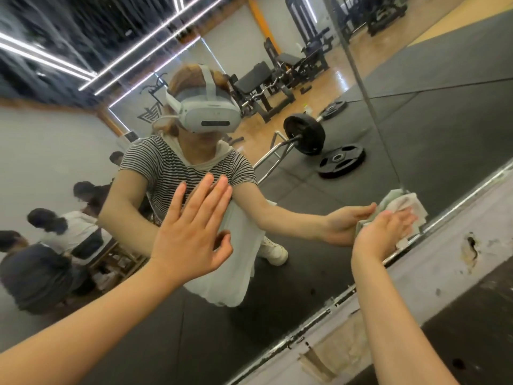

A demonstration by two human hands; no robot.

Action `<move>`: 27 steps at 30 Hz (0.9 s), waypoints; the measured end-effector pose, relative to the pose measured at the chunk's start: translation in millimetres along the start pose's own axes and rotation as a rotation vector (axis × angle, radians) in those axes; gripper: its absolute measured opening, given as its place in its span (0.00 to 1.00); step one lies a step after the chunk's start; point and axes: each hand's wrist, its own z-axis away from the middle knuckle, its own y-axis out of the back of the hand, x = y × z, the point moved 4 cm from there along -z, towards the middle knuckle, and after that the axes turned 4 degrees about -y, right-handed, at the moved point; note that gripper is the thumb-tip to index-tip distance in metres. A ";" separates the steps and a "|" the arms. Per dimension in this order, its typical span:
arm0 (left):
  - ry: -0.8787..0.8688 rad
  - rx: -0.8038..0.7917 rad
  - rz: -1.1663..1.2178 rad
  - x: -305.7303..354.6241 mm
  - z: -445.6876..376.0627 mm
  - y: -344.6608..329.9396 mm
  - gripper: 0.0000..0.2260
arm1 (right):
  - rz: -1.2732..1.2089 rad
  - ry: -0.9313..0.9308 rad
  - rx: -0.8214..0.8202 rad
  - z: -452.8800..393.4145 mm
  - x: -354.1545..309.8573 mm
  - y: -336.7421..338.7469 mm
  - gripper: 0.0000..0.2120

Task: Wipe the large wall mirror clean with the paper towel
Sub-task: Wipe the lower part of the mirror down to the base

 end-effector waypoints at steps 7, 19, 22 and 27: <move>-0.005 -0.041 0.014 -0.4 0.6 -2.9 0.33 | 0.132 0.281 -0.139 43.9 -36.9 -21.0 0.26; -0.012 -0.046 0.227 -7.2 -2.5 9.7 0.32 | 0.247 0.464 -0.157 107.5 -124.9 -55.6 0.25; -0.007 -0.034 0.260 -8.9 -1.1 9.5 0.31 | 0.248 0.593 -0.136 124.5 -170.3 -77.5 0.25; -0.040 -0.066 0.219 -3.2 0.6 -2.0 0.31 | 0.236 0.877 -0.216 180.2 -237.6 -116.3 0.25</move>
